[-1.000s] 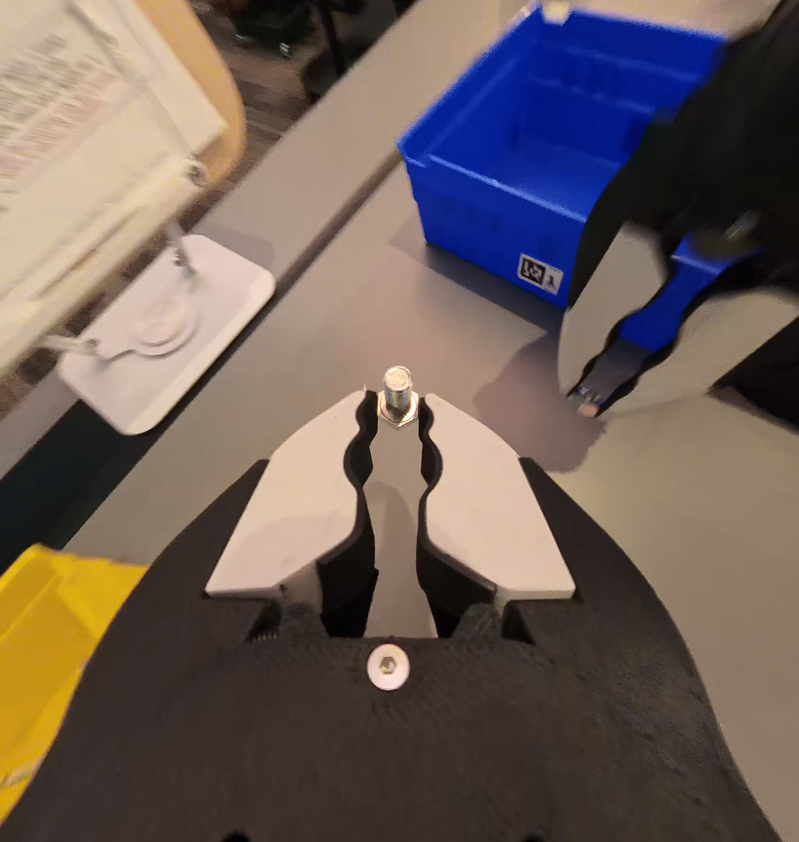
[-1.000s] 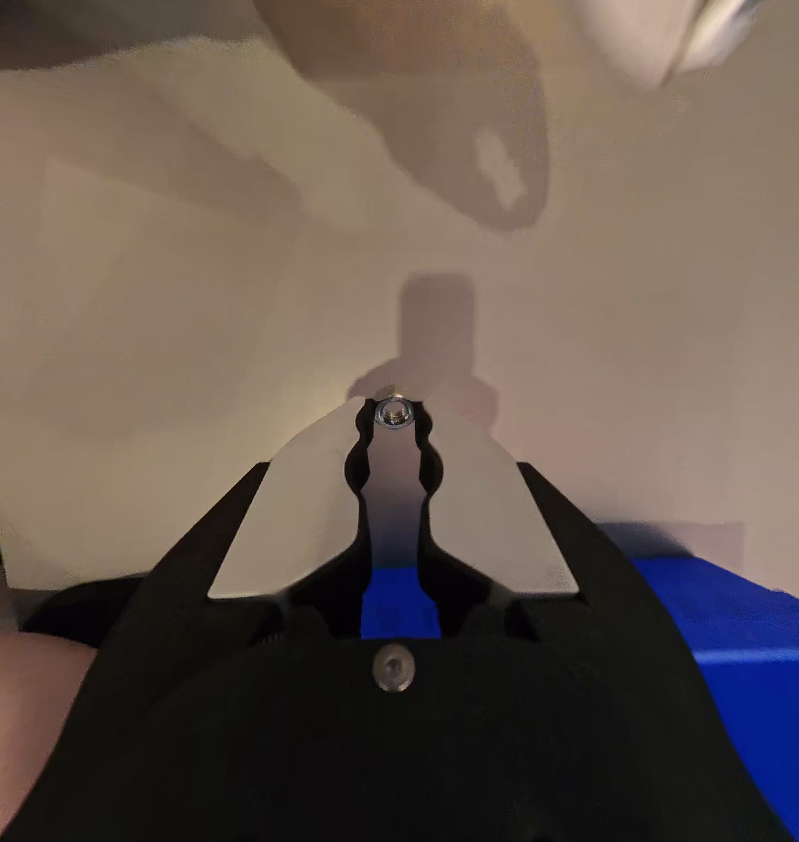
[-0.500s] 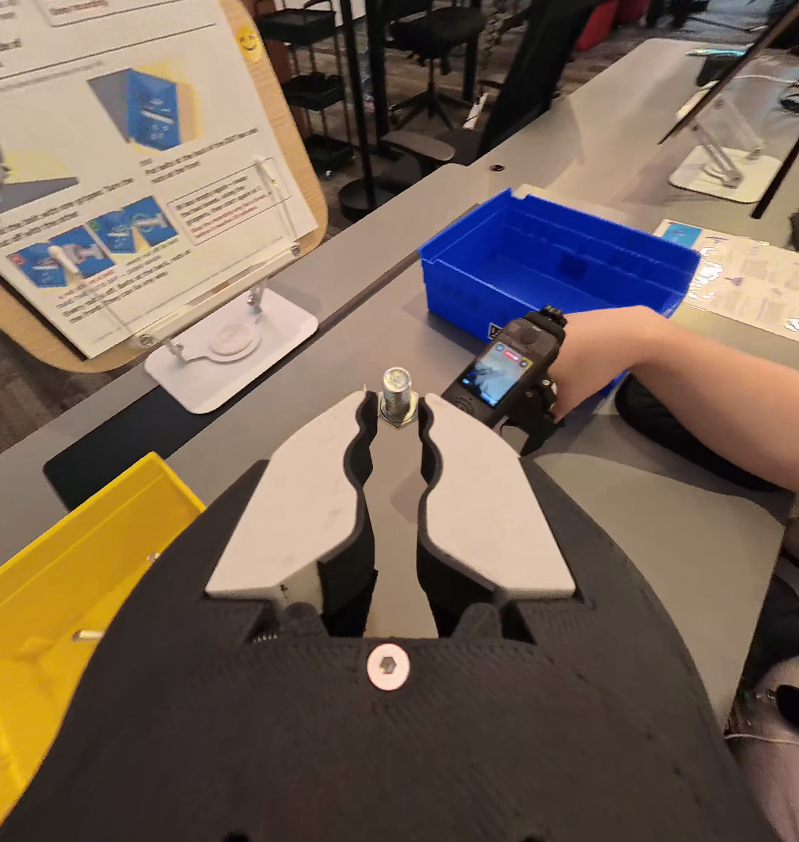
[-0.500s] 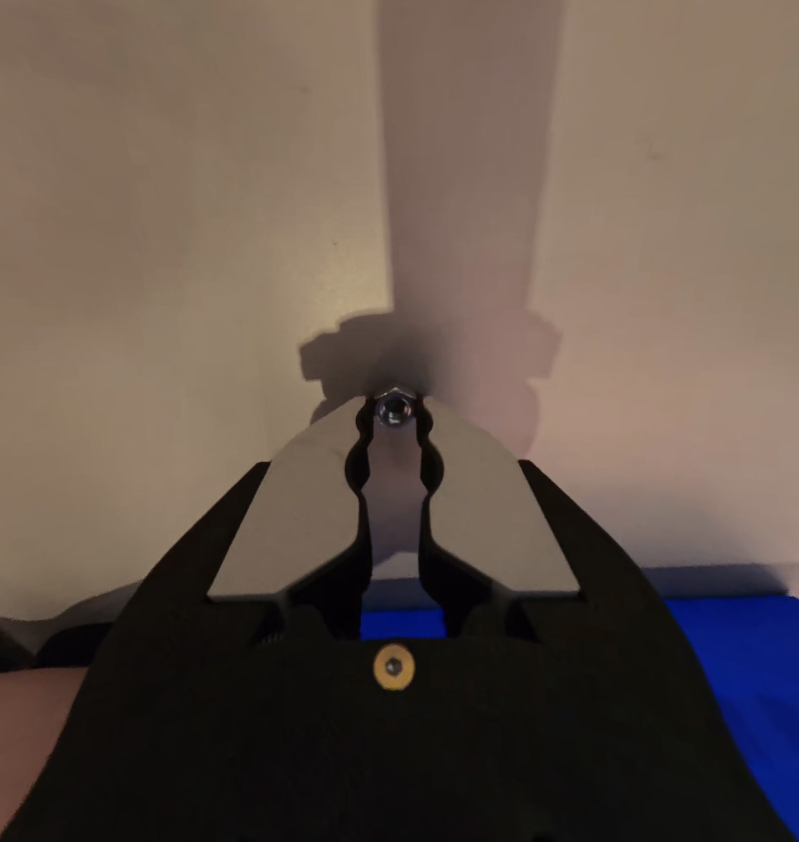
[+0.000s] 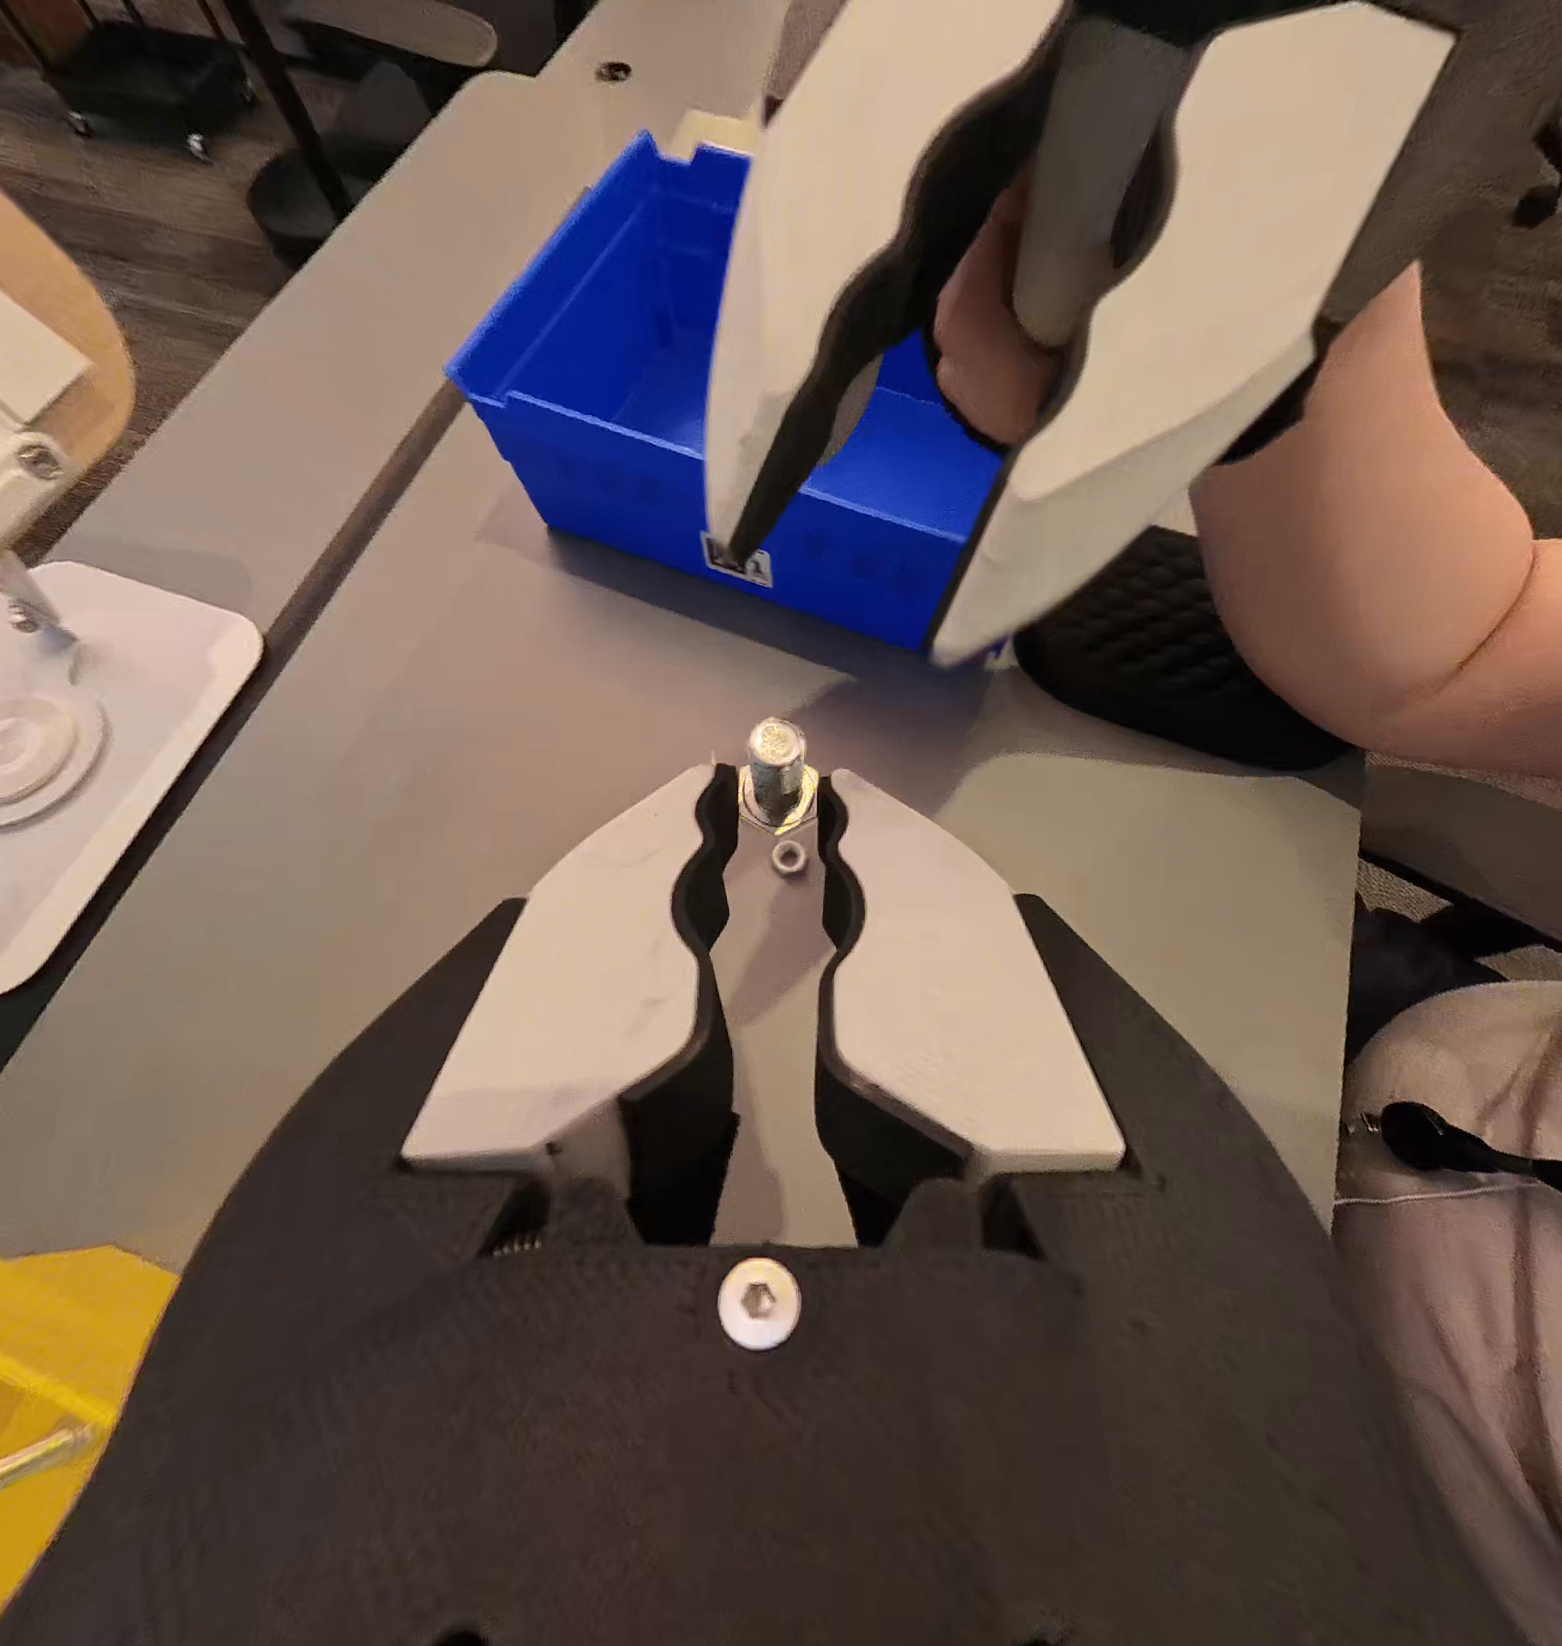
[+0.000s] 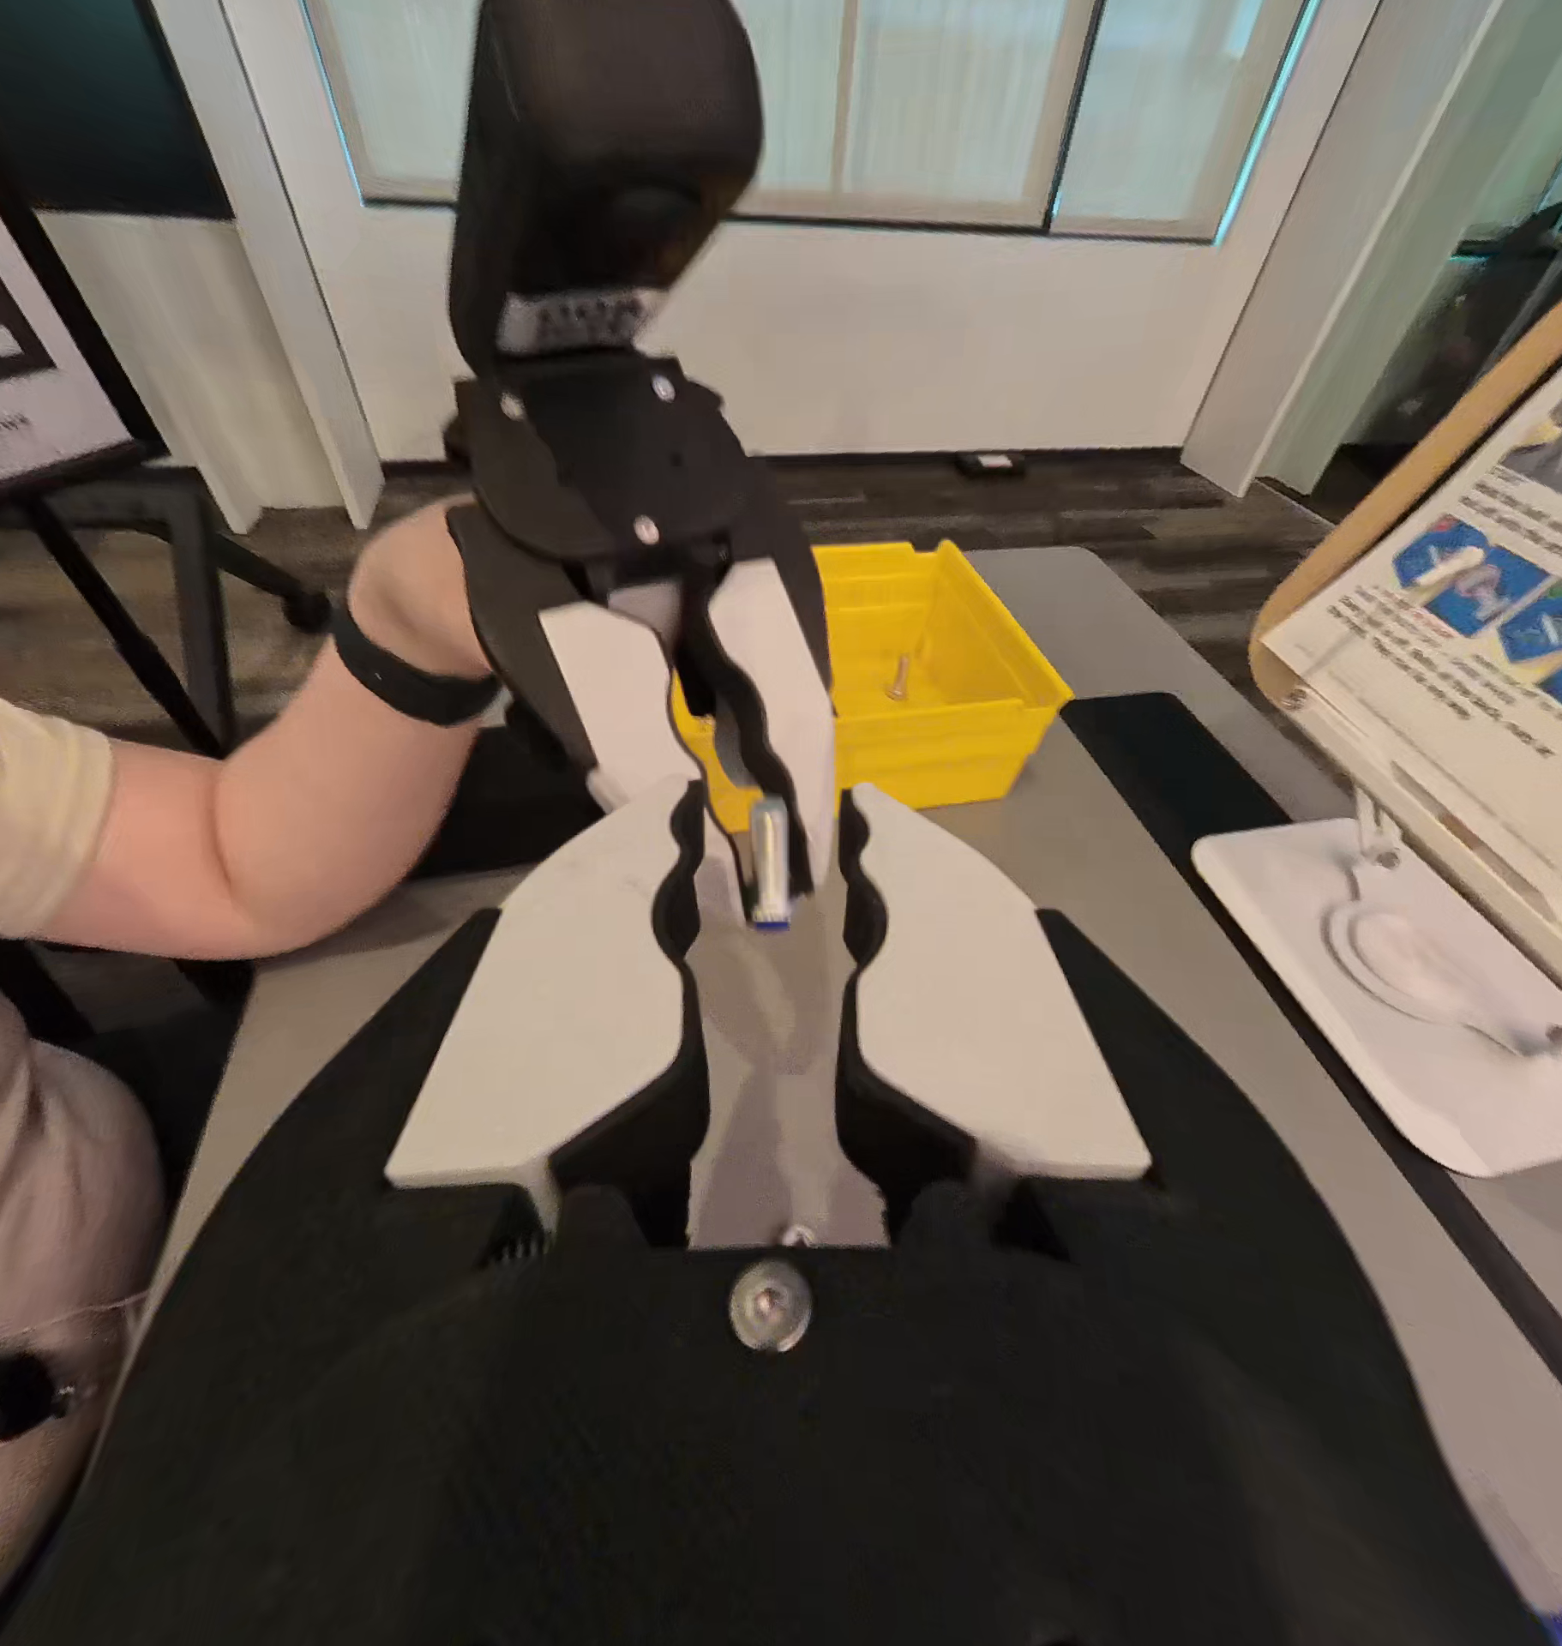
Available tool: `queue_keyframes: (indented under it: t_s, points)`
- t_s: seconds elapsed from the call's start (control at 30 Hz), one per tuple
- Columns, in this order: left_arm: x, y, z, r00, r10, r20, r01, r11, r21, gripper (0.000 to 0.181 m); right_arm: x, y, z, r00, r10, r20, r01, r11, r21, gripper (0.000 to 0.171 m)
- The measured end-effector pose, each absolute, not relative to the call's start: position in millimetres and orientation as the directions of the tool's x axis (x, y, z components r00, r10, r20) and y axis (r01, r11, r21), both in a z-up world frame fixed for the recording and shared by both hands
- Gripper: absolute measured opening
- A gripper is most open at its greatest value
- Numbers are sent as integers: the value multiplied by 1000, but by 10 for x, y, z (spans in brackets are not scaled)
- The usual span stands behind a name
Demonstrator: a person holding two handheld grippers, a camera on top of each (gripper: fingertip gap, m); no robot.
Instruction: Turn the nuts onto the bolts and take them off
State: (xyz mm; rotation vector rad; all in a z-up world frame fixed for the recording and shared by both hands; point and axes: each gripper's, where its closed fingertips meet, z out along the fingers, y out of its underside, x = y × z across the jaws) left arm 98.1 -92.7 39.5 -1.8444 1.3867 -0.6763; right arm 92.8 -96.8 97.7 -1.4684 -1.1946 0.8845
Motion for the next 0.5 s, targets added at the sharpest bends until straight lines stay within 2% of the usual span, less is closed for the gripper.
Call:
queue_keyframes:
  t_s: [0.13, 0.17, 0.2, 0.23, 0.37, 0.5]
  points:
    - [1064, -993, 344, 258, -966, -25, -607, -142, -782, 17, 871, -892, 704, 260, 961, 92, 373, -12, -928, 29]
    - [1063, -995, 336, 258, -966, -31, -613, -138, -778, 17, 857, -913, 647, 235, 968, 89, 395, -12, -918, 27]
    - [1052, -996, 311, 257, -966, -39, -627, -135, -767, 17, 841, -958, 628, 199, 977, 73, 398, -13, -917, 18]
    - [1052, -995, 307, 255, -966, -41, -628, -134, -767, 17, 836, -984, 619, 178, 982, 57, 398, -19, -917, 10]
    - [1072, -1018, 345, 239, -971, 1, -598, -148, -788, 17, 873, -983, 661, 162, 987, 17, 369, -44, -929, 10]
    - [1112, -1062, 525, 215, -975, 47, -498, -151, -854, 17, 941, -1008, 837, 126, 991, -39, 262, -71, -962, 10]
